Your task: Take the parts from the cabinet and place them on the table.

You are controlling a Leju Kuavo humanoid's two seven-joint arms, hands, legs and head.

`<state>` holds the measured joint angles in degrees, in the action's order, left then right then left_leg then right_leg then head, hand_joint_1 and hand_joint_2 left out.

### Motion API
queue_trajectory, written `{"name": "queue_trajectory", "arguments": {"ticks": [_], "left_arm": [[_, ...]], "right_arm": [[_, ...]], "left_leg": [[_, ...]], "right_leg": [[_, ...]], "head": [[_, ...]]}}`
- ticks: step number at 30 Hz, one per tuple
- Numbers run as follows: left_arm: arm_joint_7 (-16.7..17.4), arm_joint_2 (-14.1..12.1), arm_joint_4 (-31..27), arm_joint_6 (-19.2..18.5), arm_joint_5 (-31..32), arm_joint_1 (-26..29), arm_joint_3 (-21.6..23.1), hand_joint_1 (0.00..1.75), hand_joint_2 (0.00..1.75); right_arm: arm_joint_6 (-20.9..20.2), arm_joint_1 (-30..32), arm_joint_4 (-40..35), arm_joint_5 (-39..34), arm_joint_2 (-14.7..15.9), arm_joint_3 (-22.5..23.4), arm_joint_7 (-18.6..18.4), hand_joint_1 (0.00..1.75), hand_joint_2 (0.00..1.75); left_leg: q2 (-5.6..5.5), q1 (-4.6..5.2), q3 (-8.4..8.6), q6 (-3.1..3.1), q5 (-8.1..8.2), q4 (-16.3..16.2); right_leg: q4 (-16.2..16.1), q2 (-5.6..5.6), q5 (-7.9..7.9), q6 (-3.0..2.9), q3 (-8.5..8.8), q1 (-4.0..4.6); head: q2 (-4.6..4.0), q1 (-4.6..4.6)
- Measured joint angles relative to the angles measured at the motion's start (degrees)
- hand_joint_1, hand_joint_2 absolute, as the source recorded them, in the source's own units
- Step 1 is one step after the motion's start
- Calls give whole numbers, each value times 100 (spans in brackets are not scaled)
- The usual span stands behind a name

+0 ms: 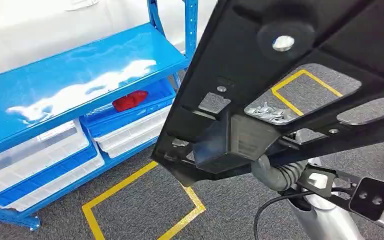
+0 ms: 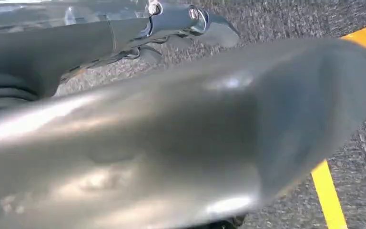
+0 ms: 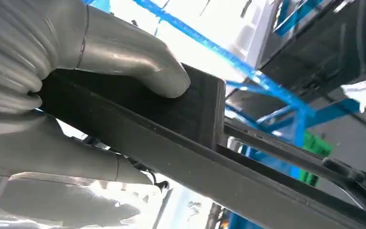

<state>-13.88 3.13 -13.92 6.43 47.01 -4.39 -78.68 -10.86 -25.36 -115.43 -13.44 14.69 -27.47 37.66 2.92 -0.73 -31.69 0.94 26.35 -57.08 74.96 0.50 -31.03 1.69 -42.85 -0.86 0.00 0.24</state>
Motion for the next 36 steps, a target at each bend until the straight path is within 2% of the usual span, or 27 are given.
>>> {"name": "queue_trajectory", "arguments": {"ticks": [2, 3, 4, 5, 8, 9, 10, 11, 13, 14, 15, 16, 17, 18, 19, 20, 23, 24, 26, 27, 29, 30, 32, 33, 34, 35, 36], "left_arm": [[-24, 0, 0, 15, -20, -5, 0, 0, 0], [-26, 0, 0, 15, -20, -2, 0, 0, 0], [-24, -4, 0, 17, -20, 1, 0, 0, 0], [-24, -7, 0, 20, -17, 8, 2, 0, 0], [-20, -26, -2, 15, 31, -15, 2, 0, 0], [-20, -39, -2, 11, 42, -26, 2, 0, 0], [-17, -42, 0, -11, 44, -23, 2, 0, 0], [5, -44, 0, -33, 48, -16, 4, 0, 0], [44, -59, 0, -35, 33, 3, 2, 0, 0], [70, -72, 0, -35, 31, 9, 2, 0, 0], [74, -72, 0, -35, 31, 9, 0, 0, 0], [72, -72, 0, -37, 20, 3, 0, 0, 0], [63, -72, 0, -50, 13, -5, 2, 0, 0], [50, -72, 0, -63, -6, -11, 2, 0, 0], [39, -85, 0, -83, -4, -15, 2, 0, 0], [33, -83, 0, -99, -2, -17, 2, 0, 0], [37, -85, 0, -125, 37, -33, 4, 0, 0], [42, -76, 0, -136, 39, -51, 7, 0, 0], [76, -79, 0, -138, 39, -71, 7, 0, 0], [85, -81, 0, -138, 39, -61, 7, 0, 0], [112, -87, 0, -133, 33, -32, 7, 0, 0], [125, -92, 0, -133, 31, -31, 5, 0, 0], [140, -90, 0, -133, 0, -49, 4, 0, 0], [142, -90, 0, -133, -9, -56, 7, 0, 0], [149, -90, 0, -133, -15, -59, 4, 0, 0], [149, -96, 0, -133, -17, -59, 4, 0, 0], [146, -96, 0, -136, -17, -59, 7, 0, 0]], "right_arm": [[20, 66, 37, 7, 33, 18, 96, 175, 175], [48, 96, 39, 24, 37, 26, 140, 175, 175], [61, 124, 39, 41, 37, 31, 162, 175, 175], [68, 165, 39, 70, 37, 31, 175, 175, 175], [85, 283, 35, 179, 39, 44, 194, 175, 175], [96, 302, 22, 188, 39, 52, 194, 175, 175], [111, 297, 11, 194, 44, 72, 188, 175, 175], [129, 306, 6, 197, 44, 74, 179, 175, 175], [138, 363, 6, 203, 44, 76, 155, 175, 175], [142, 406, 6, 212, 44, 74, 140, 175, 175], [140, 437, 9, 221, 44, 66, 140, 175, 175], [140, 449, 11, 244, 33, 57, 137, 175, 175], [138, 450, 26, 282, -2, 46, 138, 175, 175], [138, 452, 39, 317, -50, 28, 135, 175, 175], [142, 461, 48, 372, -96, 4, 129, 175, 175], [144, 457, 55, 424, -127, -15, 124, 175, 175], [164, 483, 72, 551, -234, -66, 46, 175, 175], [168, 488, 72, 582, -258, -68, 24, 175, 175], [168, 483, 89, 612, -308, -68, 13, 175, 175], [168, 493, 103, 627, -343, -68, 13, 175, 175], [155, 543, 142, 673, -389, -68, 17, 175, 175], [142, 565, 162, 695, -420, -70, 17, 175, 175], [125, 580, 197, 717, -439, -70, 17, 175, 175], [120, 580, 208, 726, -457, -68, 19, 175, 175], [107, 579, 214, 728, -479, -68, 22, 175, 175], [94, 573, 218, 732, -509, -68, 24, 175, 175], [79, 590, 221, 741, -531, -68, 28, 175, 175]], "left_leg": [[105, 0, 16, -25, 22, -11], [157, 3, 36, -49, 39, -14], [191, 53, 40, -90, 65, -33], [220, 64, 39, -126, 75, -31], [409, 63, 89, -217, 94, -13], [229, 27, 67, -267, 163, -66], [-39, 15, -4, -281, 319, -257], [-162, 4, -177, -287, 566, -666], [-242, 6, -627, -303, 972, -1638], [-242, 6, -771, -302, 1003, -1911], [-246, 7, -774, -293, 886, -1869], [-251, 7, -654, -277, 664, -1576], [-285, 6, -429, -254, 368, -1066], [-411, 6, -168, -222, 83, -490], [-703, -1, -22, -182, 67, -146], [-723, -11, -13, -183, 68, -38], [-574, 39, 14, -136, 41, -42], [-488, -37, 56, -82, -25, 68], [-364, -23, 82, -26, -65, 130], [-292, -15, 77, -24, -64, 129], [-137, -2, 72, -14, -55, 126], [-70, -1, 72, -16, -53, 125], [50, -2, 79, -44, -35, 113], [103, -3, 85, -65, -19, 94], [142, 4, 91, -98, 5, 67], [180, 62, 70, -148, 59, 3], [218, 56, 76, -170, 55, 12]], "right_leg": [[-908, -123, 463, -20, 471, -3], [-1431, -305, 644, -48, 762, 7], [-1663, -563, 562, -90, 859, 75], [-1658, -441, 598, -146, 838, 72], [-1682, -249, 614, -232, 802, 84], [-1715, -197, 643, -269, 826, 45], [-1718, -145, 648, -298, 824, 42], [-1718, -99, 654, -331, 821, 45], [-1714, 49, 655, -343, 819, 67], [-1710, 122, 656, -344, 819, 73], [-1704, 192, 656, -344, 822, 74], [-1694, 261, 656, -343, 824, 74], [-1682, 345, 655, -341, 828, 73], [-1670, 417, 653, -337, 836, 74], [-1661, 471, 653, -317, 822, 78], [-1632, 533, 667, -273, 782, 71], [-1705, 699, 731, -155, 745, 13], [-1701, 701, 723, -120, 751, 43], [-1219, 186, 384, -106, 526, 60], [-721, 65, 137, -82, 285, 49], [123, 10, -146, -33, -126, 6], [183, 0, -97, -17, -161, -12], [-494, -71, 303, 6, 200, -46], [-1064, -178, 534, 1, 513, -50], [-1509, -395, 654, -19, 775, -39], [-1693, -530, 594, -82, 836, 34], [-1663, -415, 611, -133, 805, 26]], "head": [[0, 2], [0, 4], [0, 4], [0, -11], [0, -20], [0, -20], [0, -31], [0, -39], [0, -35], [0, -37], [0, -35], [0, -37], [0, -37], [0, -37], [0, -31], [0, -15], [0, -35], [2, -31], [0, 16], [0, 20], [0, 18], [0, 15], [0, 17], [0, 18], [0, 20], [0, 24], [0, -13]]}}
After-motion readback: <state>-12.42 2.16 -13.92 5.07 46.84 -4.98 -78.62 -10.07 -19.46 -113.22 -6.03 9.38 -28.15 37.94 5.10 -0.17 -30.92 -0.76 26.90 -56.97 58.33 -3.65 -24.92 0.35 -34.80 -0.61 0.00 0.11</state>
